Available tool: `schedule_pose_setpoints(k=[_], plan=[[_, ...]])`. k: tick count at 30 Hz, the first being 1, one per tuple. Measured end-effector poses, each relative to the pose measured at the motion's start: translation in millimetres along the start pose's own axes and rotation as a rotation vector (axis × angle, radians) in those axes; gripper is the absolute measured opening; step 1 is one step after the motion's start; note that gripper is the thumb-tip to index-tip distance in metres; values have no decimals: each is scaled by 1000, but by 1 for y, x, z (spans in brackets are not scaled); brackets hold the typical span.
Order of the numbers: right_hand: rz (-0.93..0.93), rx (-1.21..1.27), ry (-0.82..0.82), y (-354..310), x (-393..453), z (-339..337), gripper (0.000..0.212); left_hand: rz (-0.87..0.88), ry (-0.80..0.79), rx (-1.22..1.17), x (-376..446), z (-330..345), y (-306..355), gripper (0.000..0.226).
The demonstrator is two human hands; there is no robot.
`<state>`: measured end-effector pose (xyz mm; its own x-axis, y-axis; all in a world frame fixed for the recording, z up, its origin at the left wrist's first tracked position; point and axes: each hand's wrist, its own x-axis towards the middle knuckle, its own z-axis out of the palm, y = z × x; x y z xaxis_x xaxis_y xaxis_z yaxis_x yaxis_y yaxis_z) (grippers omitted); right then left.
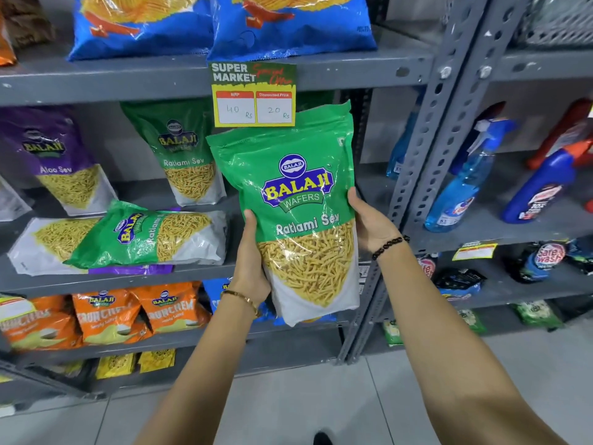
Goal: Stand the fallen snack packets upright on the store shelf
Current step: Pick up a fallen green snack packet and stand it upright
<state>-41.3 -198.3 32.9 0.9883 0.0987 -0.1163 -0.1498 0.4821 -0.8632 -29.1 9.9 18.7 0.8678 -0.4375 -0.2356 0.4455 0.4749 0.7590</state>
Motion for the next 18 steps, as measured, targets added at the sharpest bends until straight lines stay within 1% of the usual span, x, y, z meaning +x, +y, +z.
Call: schedule_pose_setpoints(k=[3, 6, 8, 10, 12, 13, 15, 17, 18], plan=[[-7, -5, 3, -1, 2, 0, 81, 3, -13, 1, 2, 0, 2, 53], [-9, 13, -19, 0, 6, 0, 78, 10, 4, 21, 8, 0, 4, 53], [1, 20, 0, 0, 10, -1, 77, -2, 2, 37, 17, -2, 4, 57], [11, 19, 65, 0, 18, -6, 75, 5, 30, 88, 26, 2, 5, 56], [-13, -9, 150, 0, 28, -10, 57, 22, 125, 148, 39, 8, 7, 53], [-37, -27, 189, 0, 34, -12, 49, 57, 190, 184, 49, 9, 9, 53], [-98, -74, 273, -2, 46, -12, 43, 154, 270, 259, 76, 9, 11, 58], [-175, -133, 372, -7, 58, -13, 38, 206, 282, 310, 104, 8, 14, 64], [-207, -152, 420, -9, 64, -15, 36, 236, 286, 312, 115, 11, 17, 61]])
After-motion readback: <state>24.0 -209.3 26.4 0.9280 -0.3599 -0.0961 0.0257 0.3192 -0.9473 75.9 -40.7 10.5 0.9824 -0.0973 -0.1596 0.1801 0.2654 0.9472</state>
